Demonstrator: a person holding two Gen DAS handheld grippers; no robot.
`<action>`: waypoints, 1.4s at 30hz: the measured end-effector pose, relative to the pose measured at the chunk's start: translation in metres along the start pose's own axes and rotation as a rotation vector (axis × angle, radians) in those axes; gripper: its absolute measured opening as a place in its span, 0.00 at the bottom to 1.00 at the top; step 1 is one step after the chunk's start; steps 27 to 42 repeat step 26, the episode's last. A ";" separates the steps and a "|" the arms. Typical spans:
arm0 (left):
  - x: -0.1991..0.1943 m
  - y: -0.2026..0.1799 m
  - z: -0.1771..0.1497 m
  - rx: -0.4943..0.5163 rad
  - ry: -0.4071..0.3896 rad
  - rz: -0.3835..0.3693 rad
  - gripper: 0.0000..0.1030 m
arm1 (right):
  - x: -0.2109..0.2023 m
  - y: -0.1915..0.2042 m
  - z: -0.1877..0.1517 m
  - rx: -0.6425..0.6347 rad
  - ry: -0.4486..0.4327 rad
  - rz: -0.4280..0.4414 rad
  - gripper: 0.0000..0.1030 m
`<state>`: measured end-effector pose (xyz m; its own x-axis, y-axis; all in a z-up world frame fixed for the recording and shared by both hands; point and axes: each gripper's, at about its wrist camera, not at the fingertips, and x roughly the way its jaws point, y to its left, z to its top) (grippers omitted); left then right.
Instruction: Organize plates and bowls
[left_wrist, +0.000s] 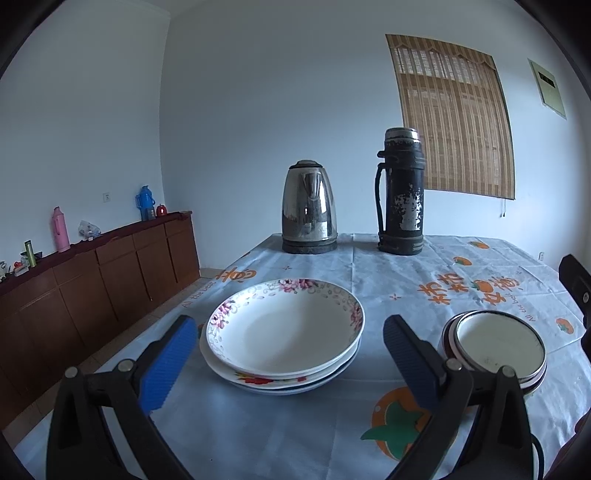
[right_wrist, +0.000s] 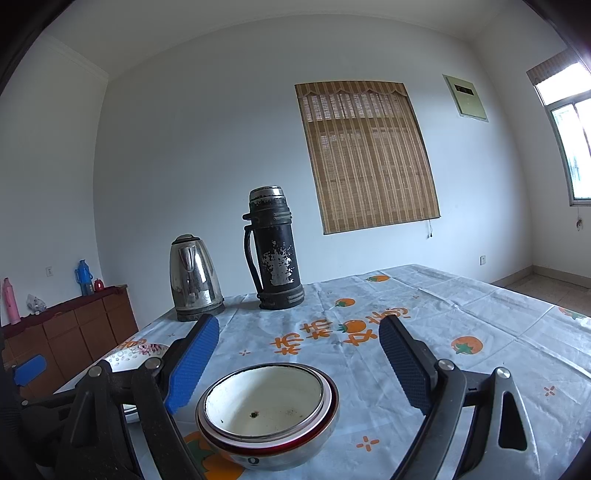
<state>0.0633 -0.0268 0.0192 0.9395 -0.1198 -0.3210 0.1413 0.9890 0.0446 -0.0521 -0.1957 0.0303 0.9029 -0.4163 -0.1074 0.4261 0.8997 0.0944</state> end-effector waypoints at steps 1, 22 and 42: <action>0.000 0.000 0.000 0.000 0.000 0.000 0.99 | 0.000 0.000 0.000 0.000 0.000 0.000 0.87; -0.006 0.000 -0.001 0.004 -0.048 0.034 0.99 | 0.001 0.000 0.001 -0.007 -0.001 -0.002 0.87; -0.003 0.001 -0.001 -0.009 -0.020 -0.003 1.00 | 0.001 -0.001 0.001 -0.007 0.001 -0.003 0.88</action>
